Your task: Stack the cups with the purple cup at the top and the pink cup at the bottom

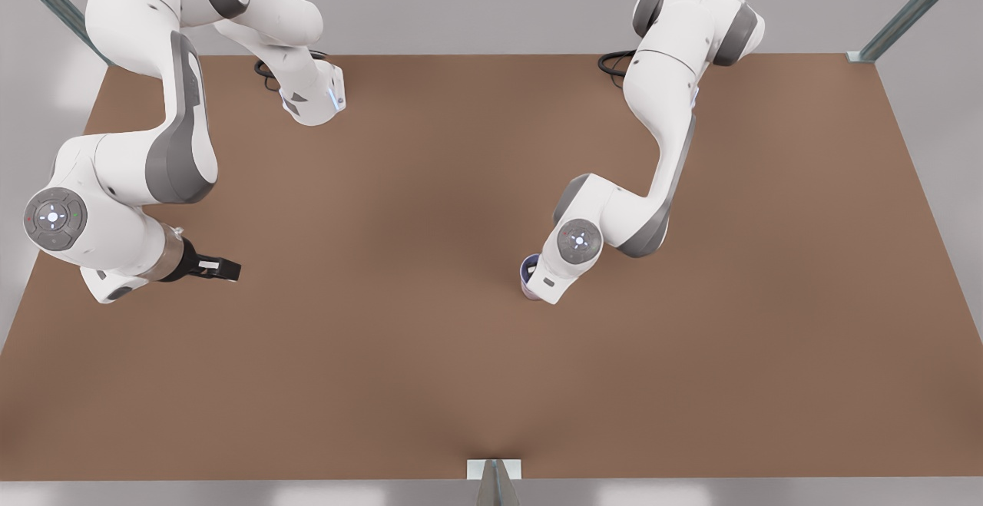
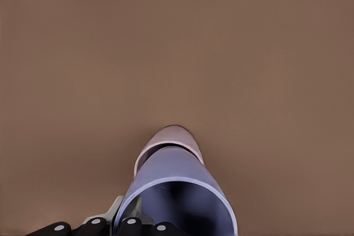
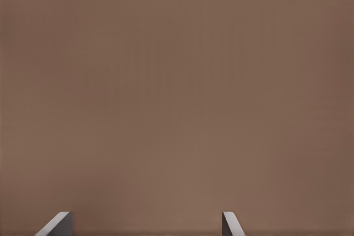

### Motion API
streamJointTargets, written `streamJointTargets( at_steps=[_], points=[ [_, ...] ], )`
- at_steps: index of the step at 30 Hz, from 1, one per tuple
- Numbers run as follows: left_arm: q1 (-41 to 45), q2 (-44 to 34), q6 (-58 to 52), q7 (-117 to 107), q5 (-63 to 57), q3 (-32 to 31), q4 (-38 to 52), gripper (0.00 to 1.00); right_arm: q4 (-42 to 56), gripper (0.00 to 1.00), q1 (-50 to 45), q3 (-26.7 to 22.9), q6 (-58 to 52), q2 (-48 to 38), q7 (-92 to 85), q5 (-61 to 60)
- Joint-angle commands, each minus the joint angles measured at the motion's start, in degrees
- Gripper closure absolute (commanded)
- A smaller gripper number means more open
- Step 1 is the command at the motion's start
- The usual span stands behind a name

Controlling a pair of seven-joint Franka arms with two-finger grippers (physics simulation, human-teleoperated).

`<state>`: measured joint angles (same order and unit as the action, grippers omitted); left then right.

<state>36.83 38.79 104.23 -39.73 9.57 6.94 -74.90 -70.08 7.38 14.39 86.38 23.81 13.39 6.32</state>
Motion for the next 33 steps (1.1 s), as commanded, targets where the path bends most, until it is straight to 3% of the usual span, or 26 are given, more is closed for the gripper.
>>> streamJointTargets(
  at_steps=[1,7,8,9,11,12,17,18,20,25,29,31,33],
  points=[
    [0.0,0.14,0.27,-3.86,0.01,0.01,0.02,0.79,0.03,0.0,0.0,0.02,-0.07,-0.08,0.58,0.01],
    [0.0,0.5,1.5,-3.86,-0.17,0.01,-0.77,0.79,0.03,0.0,0.0,0.02,0.01,-0.08,0.58,-0.08],
    [0.0,0.5,1.5,-3.86,-0.17,0.01,-0.77,0.75,0.03,0.0,0.0,0.02,0.01,-0.08,0.58,-0.08],
    [0.0,0.5,1.5,-3.95,-0.17,0.01,-0.77,0.64,0.03,0.0,0.0,0.02,0.01,-0.08,0.58,-0.08],
    [0.0,0.5,1.5,-3.95,-0.26,0.01,-0.77,0.53,0.03,0.0,0.0,0.02,0.01,-0.08,0.58,0.01],
    [-0.09,0.5,1.5,-3.86,-0.26,0.01,-0.77,0.4,0.03,0.0,0.0,0.02,0.01,-0.08,0.58,-0.08],
    [-0.44,0.32,1.41,-3.77,-0.26,0.01,-0.77,0.26,0.03,0.0,0.0,0.02,-0.07,-0.08,0.58,0.01],
    [-0.53,0.32,1.41,-3.68,-0.26,0.01,-0.77,0.21,-0.06,0.0,0.0,0.02,-0.07,-0.08,0.58,0.01],
    [-0.53,0.23,1.32,-3.51,-0.26,0.01,-0.77,0.0,-0.06,0.0,0.0,0.02,-0.07,-0.08,0.58,0.01],
    [-0.61,-2.93,-3.15,-2.98,-0.52,0.8,0.11,0.0,-0.06,0.0,0.0,0.02,-0.07,-0.08,0.58,0.01],
    [-0.79,-7.76,-18.01,21.7,-1.93,11.25,2.65,0.0,-0.06,0.0,0.0,-0.07,-0.07,-0.08,0.58,0.01],
    [-1.32,-9.7,-19.51,37.0,-1.93,17.32,2.65,0.0,-0.06,0.0,0.0,0.02,-0.07,-0.08,0.58,0.01],
    [-4.3,-12.25,-20.91,43.24,-1.93,19.17,2.65,0.0,-0.06,0.0,0.0,0.02,-0.07,-0.08,0.49,-0.08]
  ],
)
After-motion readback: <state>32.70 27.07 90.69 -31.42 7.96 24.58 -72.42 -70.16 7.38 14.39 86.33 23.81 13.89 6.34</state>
